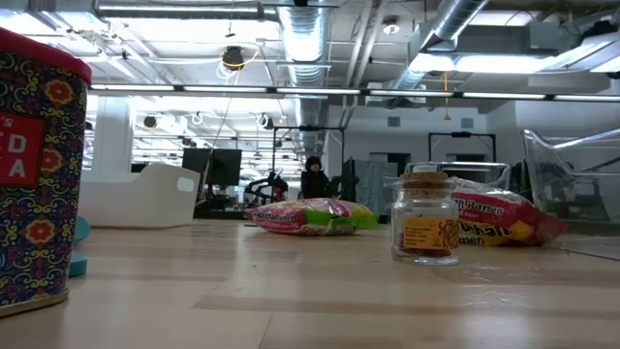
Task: Pick & Place Food Item
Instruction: Put the gold seasoning bottle into the top transparent bin
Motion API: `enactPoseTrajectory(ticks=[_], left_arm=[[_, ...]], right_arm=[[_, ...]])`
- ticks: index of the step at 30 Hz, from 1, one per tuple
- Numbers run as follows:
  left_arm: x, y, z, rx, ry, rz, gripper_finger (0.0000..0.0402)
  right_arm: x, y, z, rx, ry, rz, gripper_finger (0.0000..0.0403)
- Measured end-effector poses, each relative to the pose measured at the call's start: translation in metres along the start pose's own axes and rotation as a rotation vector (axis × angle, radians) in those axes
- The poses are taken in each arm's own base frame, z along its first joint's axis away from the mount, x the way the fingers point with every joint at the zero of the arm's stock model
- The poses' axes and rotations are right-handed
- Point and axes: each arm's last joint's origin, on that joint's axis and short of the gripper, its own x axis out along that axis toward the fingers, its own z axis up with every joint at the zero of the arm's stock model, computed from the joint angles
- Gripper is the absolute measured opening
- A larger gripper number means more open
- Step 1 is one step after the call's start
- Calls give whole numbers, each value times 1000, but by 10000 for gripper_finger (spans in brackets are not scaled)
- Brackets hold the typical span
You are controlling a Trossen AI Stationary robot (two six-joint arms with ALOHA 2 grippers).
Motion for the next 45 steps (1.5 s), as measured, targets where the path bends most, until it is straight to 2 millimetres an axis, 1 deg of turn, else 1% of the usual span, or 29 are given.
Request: enactPoseTrajectory(ticks=[7, 12, 15, 18, 24, 29, 38, 45], left_arm=[[0, 0, 0, -1, 8, 1, 0], [-6, -1, 6, -1, 3, 1, 0], [-9, -3, 11, 1, -16, -3, 0], [-13, -3, 14, 1, -6, 0, 0], [-13, -4, 13, 0, 3, -1, 0], [-13, -4, 13, -1, 6, 1, 0], [-13, -2, 11, -1, 30, 10, 0], [-13, -2, 11, 0, 32, 18, 0]], right_arm=[[-4, -1, 0, 5, 12, 12, 285], [-14, -1, 0, 9, 22, 5, 286], [-15, -1, 2, 7, 13, 6, 286], [-15, -1, 1, 8, 18, 7, 286], [-13, 0, 0, 7, 22, 16, 285], [-12, 0, 1, 3, 14, 33, 267], [-11, 0, 2, -9, -4, 47, 267], [-15, 1, 4, -15, -18, 55, 267]])
